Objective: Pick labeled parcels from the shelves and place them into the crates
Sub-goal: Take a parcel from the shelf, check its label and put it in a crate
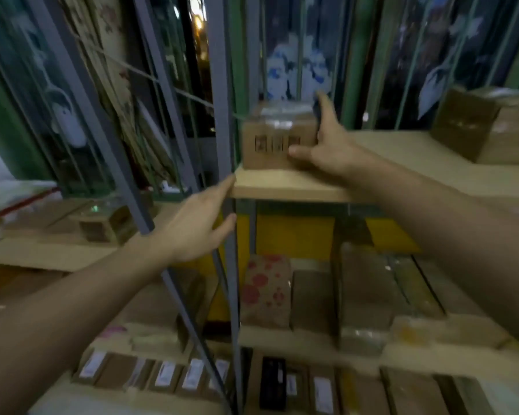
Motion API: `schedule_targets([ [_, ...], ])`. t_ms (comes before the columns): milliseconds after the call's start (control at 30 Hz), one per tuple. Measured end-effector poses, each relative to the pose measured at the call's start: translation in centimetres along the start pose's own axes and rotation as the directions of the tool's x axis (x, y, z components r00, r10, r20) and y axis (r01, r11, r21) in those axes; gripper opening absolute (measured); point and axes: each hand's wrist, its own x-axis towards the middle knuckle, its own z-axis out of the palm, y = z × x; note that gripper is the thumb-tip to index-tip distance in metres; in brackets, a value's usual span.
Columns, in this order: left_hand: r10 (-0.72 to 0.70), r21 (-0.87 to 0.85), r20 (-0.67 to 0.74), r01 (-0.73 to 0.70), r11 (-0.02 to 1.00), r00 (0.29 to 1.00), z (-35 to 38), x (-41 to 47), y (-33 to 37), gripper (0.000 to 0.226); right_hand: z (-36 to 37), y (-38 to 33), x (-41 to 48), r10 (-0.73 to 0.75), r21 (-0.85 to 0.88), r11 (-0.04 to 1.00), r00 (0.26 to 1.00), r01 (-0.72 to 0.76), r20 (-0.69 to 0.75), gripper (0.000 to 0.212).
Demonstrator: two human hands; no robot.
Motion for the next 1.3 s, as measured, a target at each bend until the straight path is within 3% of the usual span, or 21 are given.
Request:
schedule_targets([
  [67,-0.045,-0.093,-0.009,0.044,0.995,0.999,1.7,-0.5,-1.0,0.086,0.6,-0.2,-1.8,-0.032,-0.048,0.998,0.997,0.029,-0.065,0.108],
  [200,-0.109,-0.203,0.012,0.109,0.973,0.994,7.5,-2.1,-3.5,0.095,3.4,2.1,-7.3,-0.261,-0.406,0.905,0.922,0.13,-0.287,0.077],
  [300,-0.03,-0.183,0.158,0.059,0.981,0.987,11.2,-3.3,-4.5,0.087,6.7,5.9,-11.7,-0.423,-0.611,0.762,0.878,0.212,-0.223,0.058],
  [367,0.065,-0.11,0.194,-0.044,0.993,0.979,13.8,-3.9,-5.3,0.077,9.0,8.3,-14.0,-0.412,-0.643,0.736,0.894,0.212,-0.176,0.053],
  [433,0.107,-0.088,0.201,-0.091,0.992,0.974,16.7,-4.1,-6.7,0.071,11.2,10.4,-15.6,-0.31,-0.563,0.81,0.935,0.163,-0.174,0.053],
  [500,0.131,-0.153,0.236,-0.096,0.984,0.963,19.7,-4.0,-7.7,0.072,13.3,12.4,-16.9,-0.111,-0.487,0.873,0.98,0.016,-0.167,0.057],
  [567,0.101,-0.356,0.305,0.015,0.934,0.947,22.2,-4.2,-7.6,0.072,15.0,14.7,-17.5,0.106,-0.447,0.883,0.988,-0.145,-0.112,0.063],
  [633,0.024,-0.443,0.414,0.179,0.878,0.91,24.3,-4.5,-6.7,0.071,16.5,16.8,-17.5,0.27,-0.413,0.877,0.963,-0.245,0.001,0.068],
  [767,-0.177,-0.409,0.44,0.371,0.834,0.881,28.0,-4.7,-5.4,0.081,18.9,20.1,-16.9,0.488,-0.327,0.85,0.851,-0.412,0.196,0.074],
  [833,-0.274,-0.448,0.433,0.468,0.762,0.859,29.0,-4.2,-5.0,0.08,19.9,22.6,-16.5,0.531,-0.264,0.841,0.815,-0.473,0.231,0.075],
  [933,-0.38,-0.492,0.378,0.531,0.69,0.844,30.0,-3.4,-4.2,0.086,20.9,24.1,-15.7,0.564,-0.132,0.826,0.797,-0.548,0.216,0.051],
  [1033,-0.458,-0.53,0.338,0.569,0.629,0.822,31.5,-3.0,-3.5,0.081,21.4,24.4,-15.0,0.581,-0.003,0.802,0.779,-0.597,0.236,0.06],
  [1100,-0.49,-0.561,0.291,0.562,0.608,0.821,32.8,-2.9,-3.0,0.082,21.6,24.7,-14.7,0.586,0.017,0.791,0.767,-0.611,0.261,0.051],
  [1200,-0.565,-0.542,0.238,0.591,0.597,0.79,34.0,-2.5,-2.6,0.08,21.7,26.1,-14.4,0.613,0.084,0.743,0.726,-0.664,0.312,0.067],
  [1300,-0.638,-0.513,0.202,0.635,0.577,0.743,34.4,-2.2,-2.6,0.075,21.6,27.2,-14.2,0.6,0.166,0.702,0.7,-0.693,0.387,0.058],
])
